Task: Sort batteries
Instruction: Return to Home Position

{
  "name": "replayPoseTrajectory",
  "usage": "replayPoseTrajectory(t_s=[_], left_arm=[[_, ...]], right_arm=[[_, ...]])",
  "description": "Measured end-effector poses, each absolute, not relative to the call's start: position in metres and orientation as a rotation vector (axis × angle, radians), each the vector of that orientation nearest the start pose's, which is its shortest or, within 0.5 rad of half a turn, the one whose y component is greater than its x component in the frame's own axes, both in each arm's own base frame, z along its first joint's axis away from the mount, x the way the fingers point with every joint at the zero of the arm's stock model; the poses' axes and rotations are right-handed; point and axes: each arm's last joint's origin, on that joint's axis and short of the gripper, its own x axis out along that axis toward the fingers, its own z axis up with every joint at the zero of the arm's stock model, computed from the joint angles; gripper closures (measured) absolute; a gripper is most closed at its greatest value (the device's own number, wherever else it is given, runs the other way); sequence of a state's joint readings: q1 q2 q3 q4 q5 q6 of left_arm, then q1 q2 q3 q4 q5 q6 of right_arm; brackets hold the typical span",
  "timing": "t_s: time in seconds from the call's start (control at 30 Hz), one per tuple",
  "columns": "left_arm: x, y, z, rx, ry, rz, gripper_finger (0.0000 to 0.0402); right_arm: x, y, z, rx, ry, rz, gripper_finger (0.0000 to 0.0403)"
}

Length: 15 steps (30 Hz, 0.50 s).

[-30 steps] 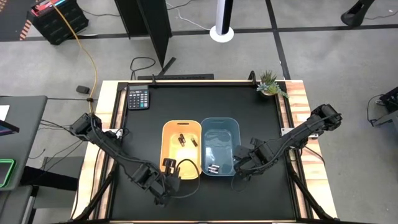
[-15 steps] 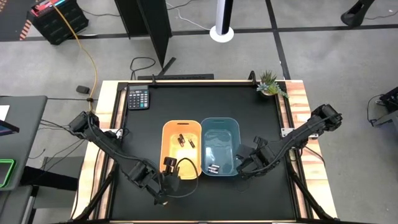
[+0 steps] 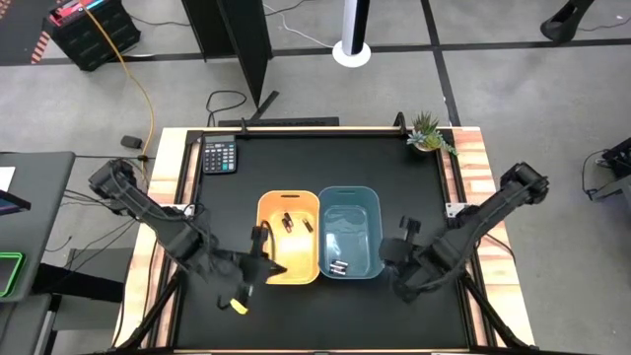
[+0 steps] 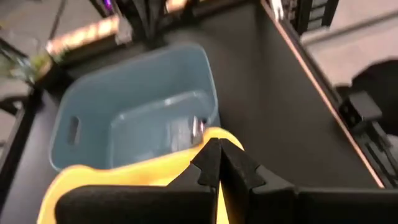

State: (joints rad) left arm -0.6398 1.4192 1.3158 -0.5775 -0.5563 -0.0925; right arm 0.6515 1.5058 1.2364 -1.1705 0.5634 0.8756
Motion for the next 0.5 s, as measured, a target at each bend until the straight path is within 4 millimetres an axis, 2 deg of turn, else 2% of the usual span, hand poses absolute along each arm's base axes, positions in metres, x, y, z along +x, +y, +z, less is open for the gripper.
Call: replayPoseTrajectory(t_s=[0.17, 0.3, 0.4, 0.5], left_arm=[[0.244, -0.141, 0.336, 0.262, 0.432, -0.066, 0.04], [0.237, -0.107, 0.314, 0.195, 0.346, -0.085, 0.04], [0.23, -0.08, 0.295, 0.155, 0.318, -0.067, 0.04], [0.215, -0.057, 0.285, 0.132, 0.302, -0.016, 0.04]], right_arm=[[0.23, 0.167, 0.292, -0.222, 0.748, -0.249, 0.0395], [0.248, 0.175, 0.305, -0.299, 0.519, -0.043, 0.04], [0.258, 0.165, 0.3, -0.34, 0.422, 0.095, 0.0401], [0.257, 0.134, 0.291, -0.322, 0.385, 0.044, 0.0401]])
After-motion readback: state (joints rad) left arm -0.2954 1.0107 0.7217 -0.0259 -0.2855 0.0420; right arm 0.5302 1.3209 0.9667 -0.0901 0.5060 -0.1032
